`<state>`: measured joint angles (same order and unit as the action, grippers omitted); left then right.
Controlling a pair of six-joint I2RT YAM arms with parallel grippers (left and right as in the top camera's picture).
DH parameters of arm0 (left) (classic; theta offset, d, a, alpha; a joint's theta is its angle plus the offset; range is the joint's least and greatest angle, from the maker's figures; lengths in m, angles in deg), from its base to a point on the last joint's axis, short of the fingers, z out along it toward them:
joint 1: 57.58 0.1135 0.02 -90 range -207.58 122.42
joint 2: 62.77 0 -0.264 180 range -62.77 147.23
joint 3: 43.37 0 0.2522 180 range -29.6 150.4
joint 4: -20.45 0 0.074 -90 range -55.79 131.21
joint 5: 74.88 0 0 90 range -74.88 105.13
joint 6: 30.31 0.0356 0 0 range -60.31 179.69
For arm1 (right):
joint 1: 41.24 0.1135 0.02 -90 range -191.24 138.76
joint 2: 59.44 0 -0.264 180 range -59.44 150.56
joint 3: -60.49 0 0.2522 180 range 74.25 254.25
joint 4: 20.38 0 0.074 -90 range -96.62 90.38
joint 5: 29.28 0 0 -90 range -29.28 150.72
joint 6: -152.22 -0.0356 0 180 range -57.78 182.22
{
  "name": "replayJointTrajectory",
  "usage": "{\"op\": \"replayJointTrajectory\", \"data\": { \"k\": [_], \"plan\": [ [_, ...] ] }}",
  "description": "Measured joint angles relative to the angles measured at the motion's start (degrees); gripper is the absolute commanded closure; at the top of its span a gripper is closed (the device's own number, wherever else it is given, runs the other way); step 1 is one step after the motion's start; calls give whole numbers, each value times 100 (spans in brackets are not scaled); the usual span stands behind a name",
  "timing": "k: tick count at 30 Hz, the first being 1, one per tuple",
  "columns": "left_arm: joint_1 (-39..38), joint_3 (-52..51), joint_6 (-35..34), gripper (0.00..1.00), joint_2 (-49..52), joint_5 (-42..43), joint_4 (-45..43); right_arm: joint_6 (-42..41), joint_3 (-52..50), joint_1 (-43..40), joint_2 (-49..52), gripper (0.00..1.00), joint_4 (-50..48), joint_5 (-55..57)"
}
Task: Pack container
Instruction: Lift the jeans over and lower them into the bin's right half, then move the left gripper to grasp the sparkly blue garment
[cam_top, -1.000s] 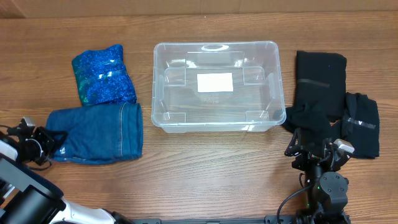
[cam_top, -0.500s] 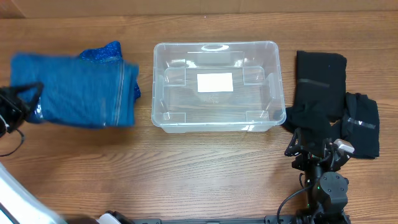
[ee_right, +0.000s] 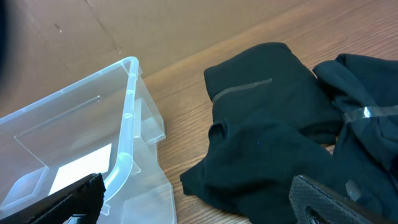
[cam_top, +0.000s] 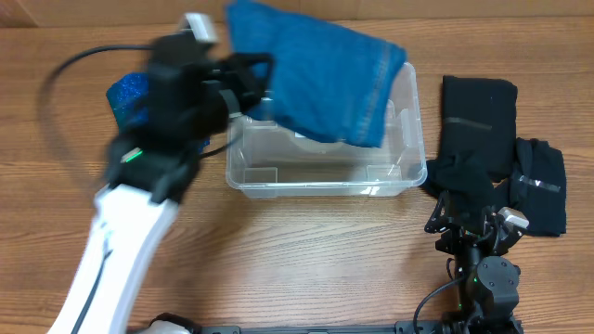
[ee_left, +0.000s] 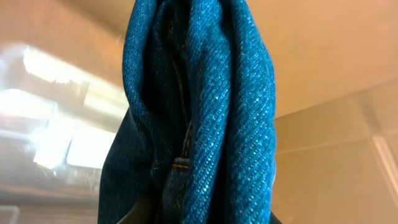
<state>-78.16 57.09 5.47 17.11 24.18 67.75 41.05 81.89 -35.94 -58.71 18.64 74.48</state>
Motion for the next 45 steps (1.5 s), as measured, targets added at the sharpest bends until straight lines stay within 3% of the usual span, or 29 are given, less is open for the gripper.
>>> {"op": "replayJointTrajectory", "data": {
  "k": [5, 10, 11, 12, 13, 15, 16, 20, 26, 28, 33, 39, 45],
  "plan": [
    [-387, -190, -739, 96, 1596, -601, -177, -2, 0, -2, 0, 0, 2, 0],
    [-527, -225, -1060, 96, 2271, -1084, -192, -2, 0, 0, 0, 0, 0, -2],
    [-570, -225, -1086, 83, 2273, -1128, -219, 0, 0, -2, 0, 0, 0, 0],
    [-612, -225, -1097, 27, 2273, -1165, -240, 0, 0, 0, 0, 0, 2, 0],
    [-662, -223, -1097, 18, 2273, -1191, -267, 0, 0, -2, 0, 0, 0, -2],
    [-737, -223, -901, 16, 2280, -1145, -216, 0, 0, -2, 0, 0, 0, 0],
    [-730, -221, -769, 1, 2275, -1119, -168, -2, 0, -2, 0, 0, 2, -2],
    [-356, -181, -140, 0, 1919, -981, 555, -2, 0, -2, 0, 0, 2, -2],
    [2017, -11, 1294, 0, 833, -647, 1537, 0, 0, 0, 0, 0, 2, -2],
    [3032, -2, 1860, 0, 901, -240, 1606, -4, 0, -2, 0, 0, 2, -2],
    [4675, -2, 3023, 0, 1840, 1019, 1615, -2, 0, 0, 0, 0, 2, -2],
    [5099, -2, 4212, 0, 3534, 1794, 1244, 2, 0, -2, 0, 0, 0, -2],
    [5073, -9, 4612, 0, 4258, 2179, 337, -2, 0, -2, 0, 0, 0, 0]
  ]
}}
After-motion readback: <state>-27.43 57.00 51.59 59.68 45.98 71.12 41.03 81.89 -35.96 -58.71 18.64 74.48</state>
